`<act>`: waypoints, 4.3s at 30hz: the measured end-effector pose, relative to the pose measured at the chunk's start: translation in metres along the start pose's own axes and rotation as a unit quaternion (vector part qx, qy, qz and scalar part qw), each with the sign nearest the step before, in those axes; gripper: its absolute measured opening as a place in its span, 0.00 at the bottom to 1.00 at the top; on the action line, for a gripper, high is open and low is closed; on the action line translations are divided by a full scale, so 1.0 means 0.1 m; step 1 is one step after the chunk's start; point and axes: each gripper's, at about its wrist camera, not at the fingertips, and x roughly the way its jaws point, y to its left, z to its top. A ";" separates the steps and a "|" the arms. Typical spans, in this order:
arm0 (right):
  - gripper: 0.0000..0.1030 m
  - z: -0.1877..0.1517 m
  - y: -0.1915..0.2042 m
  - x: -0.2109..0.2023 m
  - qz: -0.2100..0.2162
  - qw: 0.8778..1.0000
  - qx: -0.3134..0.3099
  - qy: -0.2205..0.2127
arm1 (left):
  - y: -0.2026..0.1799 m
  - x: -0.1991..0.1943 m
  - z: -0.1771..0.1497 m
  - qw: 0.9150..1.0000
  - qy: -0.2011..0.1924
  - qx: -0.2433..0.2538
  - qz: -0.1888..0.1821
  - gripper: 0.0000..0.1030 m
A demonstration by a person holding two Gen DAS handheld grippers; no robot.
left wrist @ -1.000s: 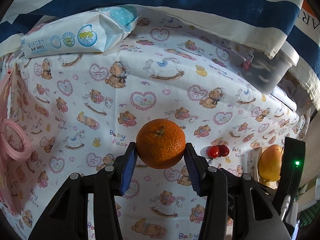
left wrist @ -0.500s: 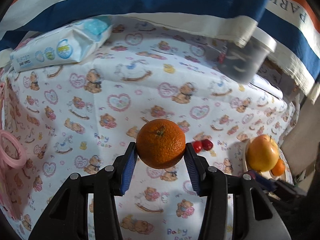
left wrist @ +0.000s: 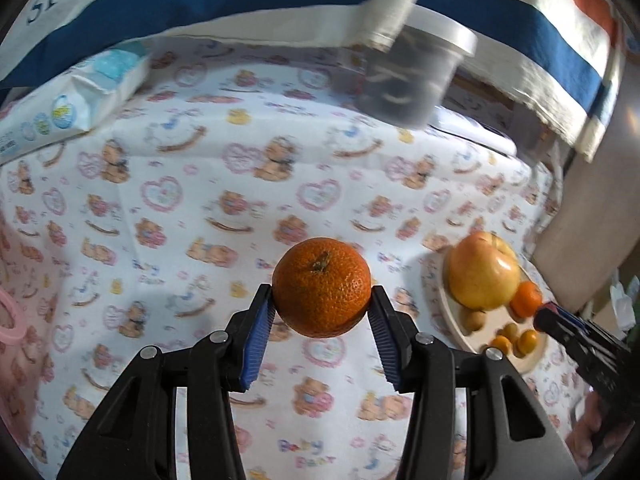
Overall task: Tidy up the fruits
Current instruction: 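Lower the red fruit onto the plate with the right tool while the left tool lowers the tangerine, then open both tools and withdraw them toward the red cherries on the cloth, then close the right tool on a small red fruit beside the cherries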
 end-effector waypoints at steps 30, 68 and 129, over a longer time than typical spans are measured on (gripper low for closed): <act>0.28 -0.08 -0.52 0.13 -0.041 0.996 0.067 0.041 | -0.85 0.11 -0.21 0.989 0.003 0.127 -0.080 0.45; 0.56 -0.05 -0.58 -0.06 -0.051 0.996 0.078 -0.003 | -1.44 0.43 -0.38 0.978 0.048 0.184 -0.086 0.65; 0.88 0.07 0.47 -0.02 0.008 0.995 -0.087 -0.037 | 0.09 -0.12 -0.27 0.991 -0.129 -0.020 0.019 0.99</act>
